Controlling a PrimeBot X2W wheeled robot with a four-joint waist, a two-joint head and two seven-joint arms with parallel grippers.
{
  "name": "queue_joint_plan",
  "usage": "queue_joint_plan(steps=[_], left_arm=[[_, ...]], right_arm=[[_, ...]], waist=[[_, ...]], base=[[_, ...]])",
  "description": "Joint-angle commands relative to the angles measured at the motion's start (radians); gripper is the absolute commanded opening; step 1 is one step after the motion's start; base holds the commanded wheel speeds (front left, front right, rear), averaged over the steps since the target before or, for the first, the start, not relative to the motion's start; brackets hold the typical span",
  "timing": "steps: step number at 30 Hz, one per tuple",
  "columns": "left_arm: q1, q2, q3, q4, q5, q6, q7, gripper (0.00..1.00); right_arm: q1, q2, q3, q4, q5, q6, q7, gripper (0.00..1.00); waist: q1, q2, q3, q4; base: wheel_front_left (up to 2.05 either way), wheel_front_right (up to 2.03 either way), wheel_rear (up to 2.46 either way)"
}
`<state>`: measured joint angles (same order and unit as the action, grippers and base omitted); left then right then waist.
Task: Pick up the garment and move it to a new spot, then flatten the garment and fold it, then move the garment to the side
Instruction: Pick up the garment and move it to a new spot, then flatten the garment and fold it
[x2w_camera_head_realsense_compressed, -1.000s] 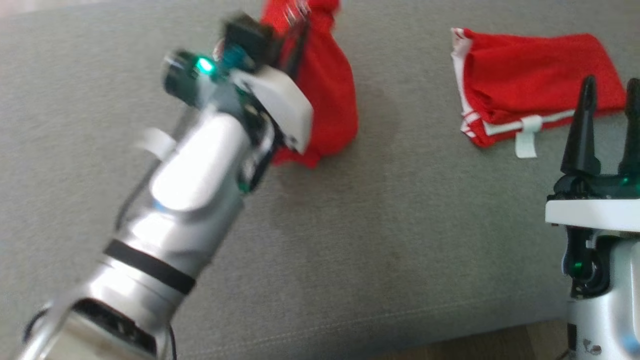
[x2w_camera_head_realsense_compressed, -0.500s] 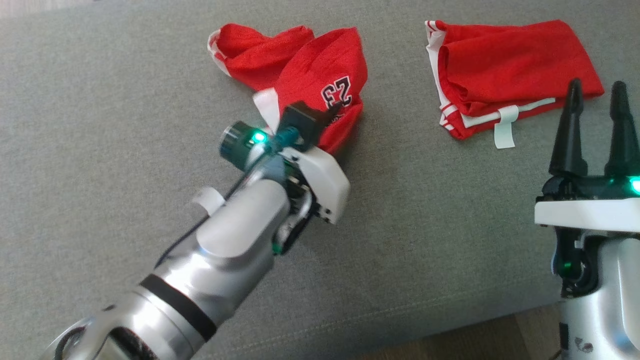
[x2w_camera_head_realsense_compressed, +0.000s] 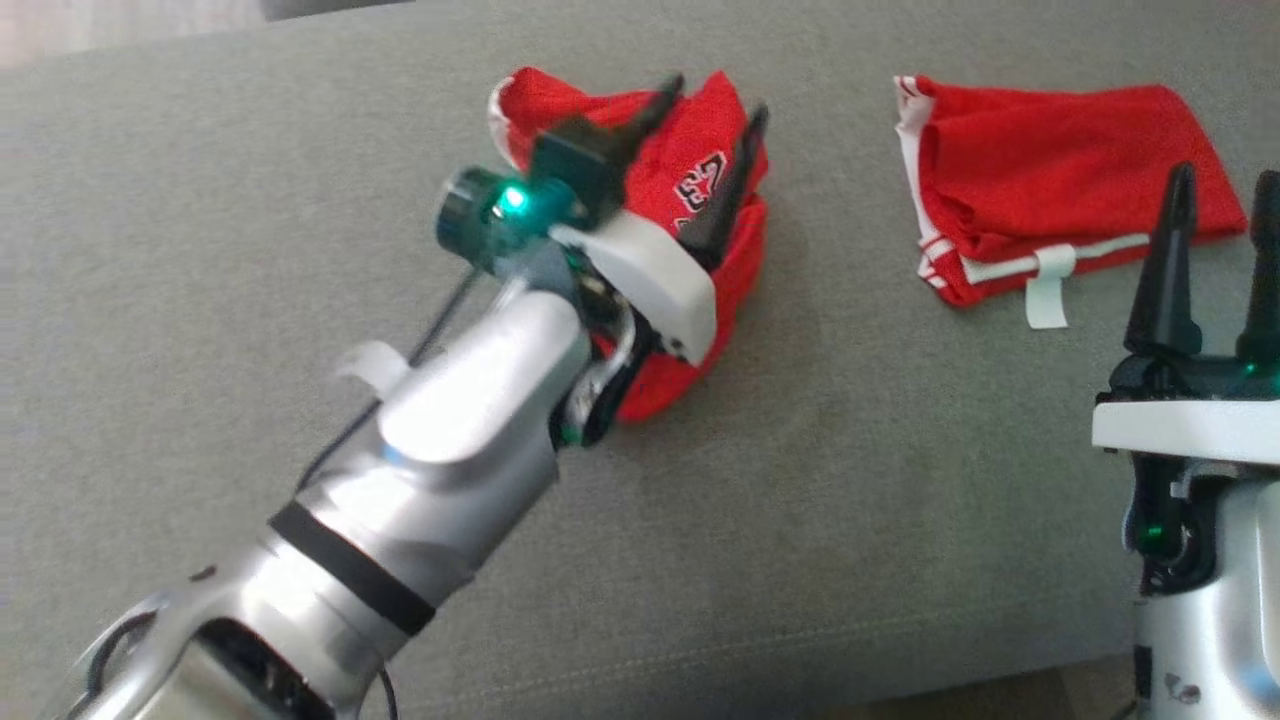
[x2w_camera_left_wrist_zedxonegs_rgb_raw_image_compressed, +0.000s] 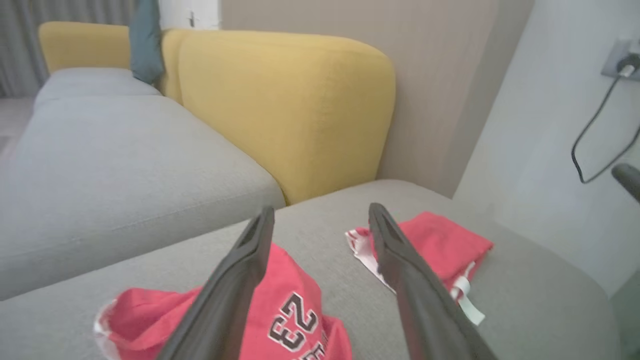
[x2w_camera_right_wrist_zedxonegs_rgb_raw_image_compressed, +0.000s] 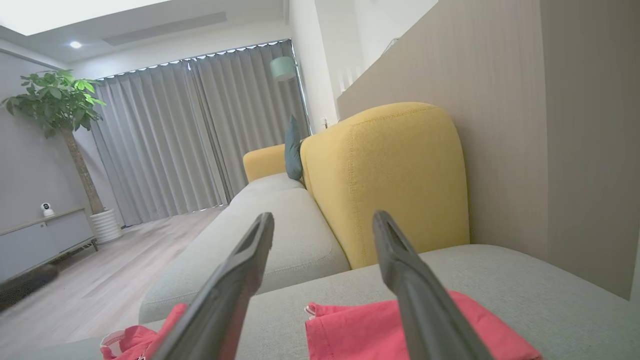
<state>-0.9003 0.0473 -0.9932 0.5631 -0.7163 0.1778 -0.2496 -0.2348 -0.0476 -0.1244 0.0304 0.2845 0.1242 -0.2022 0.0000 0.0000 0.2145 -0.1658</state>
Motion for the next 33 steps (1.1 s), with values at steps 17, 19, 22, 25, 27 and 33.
queue_joint_plan(steps=[17,19,22,25,27,33], left_arm=[[0.406,0.223,0.408,-0.337,0.121,0.045,-0.012,1.0],[0.486,0.218,0.444,-0.362,0.129,0.049,-0.012,1.0],[0.58,0.195,0.489,-0.388,0.139,0.042,-0.012,1.0],[0.617,0.169,0.513,-0.398,0.166,0.023,-0.012,1.0],[0.623,0.152,0.521,-0.397,0.185,0.008,-0.012,1.0],[0.626,0.105,0.555,-0.378,0.222,-0.035,-0.012,1.0]], right_arm=[[0.056,-0.003,0.026,-0.018,-0.024,0.007,0.039,1.0],[0.067,-0.003,0.03,-0.008,-0.024,0.007,0.042,1.0],[0.078,-0.003,0.037,0.001,-0.032,0.007,0.054,1.0],[0.073,-0.003,0.058,0.003,-0.049,0.007,0.076,1.0],[0.058,-0.003,0.091,0.002,-0.065,0.007,0.1,1.0],[-0.034,-0.003,0.238,0.044,-0.099,0.007,0.213,1.0]], waist=[[0.0,0.0,-0.103,0.186],[0.0,0.0,-0.11,0.2],[0.0,0.0,-0.111,0.223],[0.0,0.0,-0.107,0.25],[0.0,0.0,-0.104,0.266],[0.0,0.0,-0.088,0.304]], base=[[0.0,0.0,0.0],[0.0,0.0,0.0],[0.0,0.0,0.0],[0.0,0.0,0.0],[0.0,0.0,0.0],[0.0,0.0,0.0]])
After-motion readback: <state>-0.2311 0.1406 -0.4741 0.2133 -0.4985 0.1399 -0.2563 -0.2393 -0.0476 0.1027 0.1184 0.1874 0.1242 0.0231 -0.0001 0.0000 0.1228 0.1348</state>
